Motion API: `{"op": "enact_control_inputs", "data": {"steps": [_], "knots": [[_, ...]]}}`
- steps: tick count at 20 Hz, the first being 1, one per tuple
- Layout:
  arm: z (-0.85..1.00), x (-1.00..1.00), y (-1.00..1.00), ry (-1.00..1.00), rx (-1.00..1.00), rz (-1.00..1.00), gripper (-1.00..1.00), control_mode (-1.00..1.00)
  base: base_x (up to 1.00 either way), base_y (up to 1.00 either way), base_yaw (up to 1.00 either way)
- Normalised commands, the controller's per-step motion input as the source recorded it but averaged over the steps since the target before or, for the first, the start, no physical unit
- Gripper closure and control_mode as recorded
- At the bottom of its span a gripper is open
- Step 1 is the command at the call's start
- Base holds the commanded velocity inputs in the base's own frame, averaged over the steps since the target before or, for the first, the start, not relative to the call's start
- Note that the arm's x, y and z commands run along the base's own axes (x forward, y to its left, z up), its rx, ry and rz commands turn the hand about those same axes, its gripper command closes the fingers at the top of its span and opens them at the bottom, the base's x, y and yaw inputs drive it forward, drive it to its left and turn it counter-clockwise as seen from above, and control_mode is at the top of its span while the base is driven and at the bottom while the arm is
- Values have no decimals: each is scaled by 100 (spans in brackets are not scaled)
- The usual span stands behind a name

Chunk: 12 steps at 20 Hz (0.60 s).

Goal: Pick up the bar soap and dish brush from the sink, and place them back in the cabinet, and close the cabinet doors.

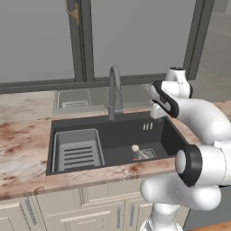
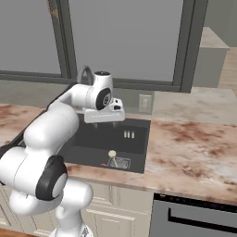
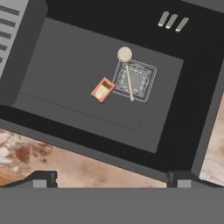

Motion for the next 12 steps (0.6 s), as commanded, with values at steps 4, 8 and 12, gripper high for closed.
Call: {"op": "enact_control_inputs", "data": {"steps": [4, 8, 12], "knots": [[-15, 27, 0, 0, 0, 0, -100, -100, 0, 0, 0], [-20, 26, 0, 0, 0, 0, -100, -100, 0, 0, 0], [-24, 23, 0, 0, 0, 0, -100, -100, 0, 0, 0]]}}
